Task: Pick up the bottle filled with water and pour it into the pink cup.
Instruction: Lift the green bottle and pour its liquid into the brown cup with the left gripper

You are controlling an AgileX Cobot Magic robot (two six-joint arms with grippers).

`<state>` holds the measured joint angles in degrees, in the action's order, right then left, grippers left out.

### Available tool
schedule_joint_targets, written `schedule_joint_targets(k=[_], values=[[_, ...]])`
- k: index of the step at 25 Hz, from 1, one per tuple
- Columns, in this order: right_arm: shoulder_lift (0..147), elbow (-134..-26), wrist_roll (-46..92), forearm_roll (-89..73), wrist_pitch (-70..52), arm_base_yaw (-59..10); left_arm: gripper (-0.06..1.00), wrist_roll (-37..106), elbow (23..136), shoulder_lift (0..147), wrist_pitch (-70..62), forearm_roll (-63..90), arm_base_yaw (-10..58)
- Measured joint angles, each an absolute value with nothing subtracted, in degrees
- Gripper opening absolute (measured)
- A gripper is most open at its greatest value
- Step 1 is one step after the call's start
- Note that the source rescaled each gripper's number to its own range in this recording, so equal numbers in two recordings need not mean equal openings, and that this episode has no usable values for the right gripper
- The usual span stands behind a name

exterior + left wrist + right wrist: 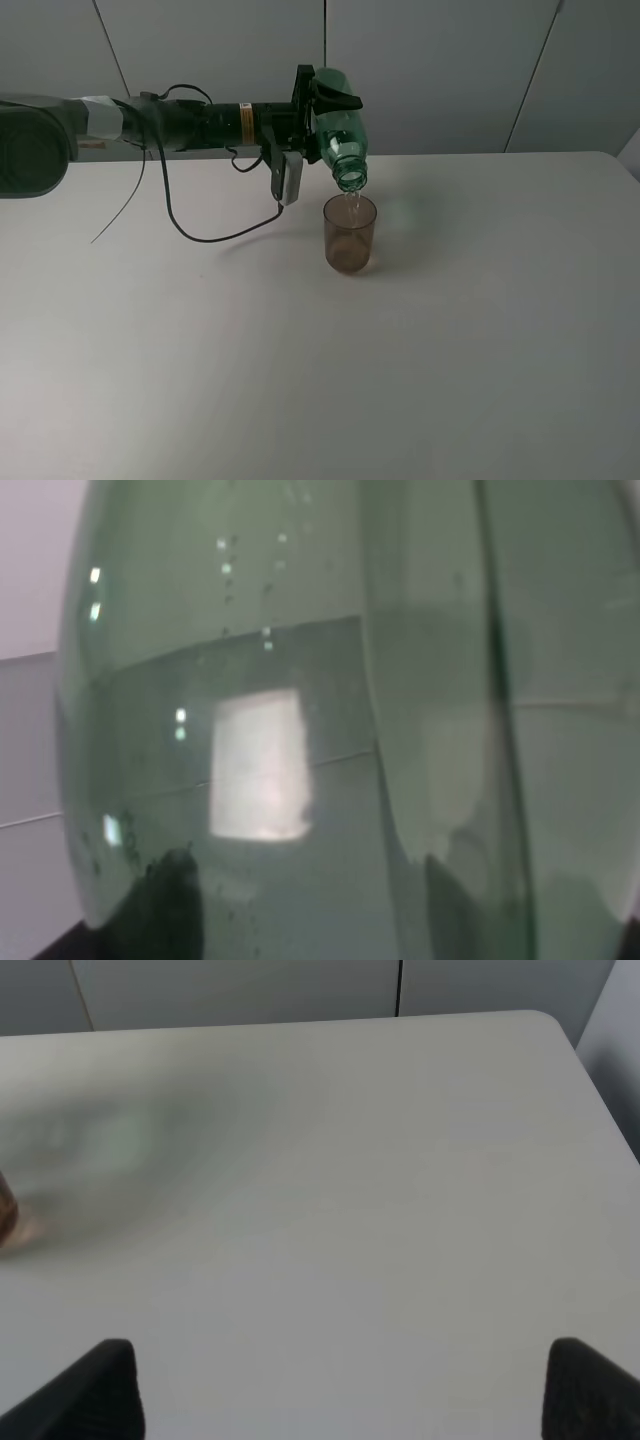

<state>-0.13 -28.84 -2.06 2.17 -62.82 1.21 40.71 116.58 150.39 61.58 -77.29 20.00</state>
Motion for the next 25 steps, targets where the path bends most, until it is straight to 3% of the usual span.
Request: schedule_joint_targets(k=[25], values=[[-0.13,-28.84,-2.06,2.17,-62.82,1.21,0.01,46.87,116.58,148.25,61.02,-78.74,20.0]])
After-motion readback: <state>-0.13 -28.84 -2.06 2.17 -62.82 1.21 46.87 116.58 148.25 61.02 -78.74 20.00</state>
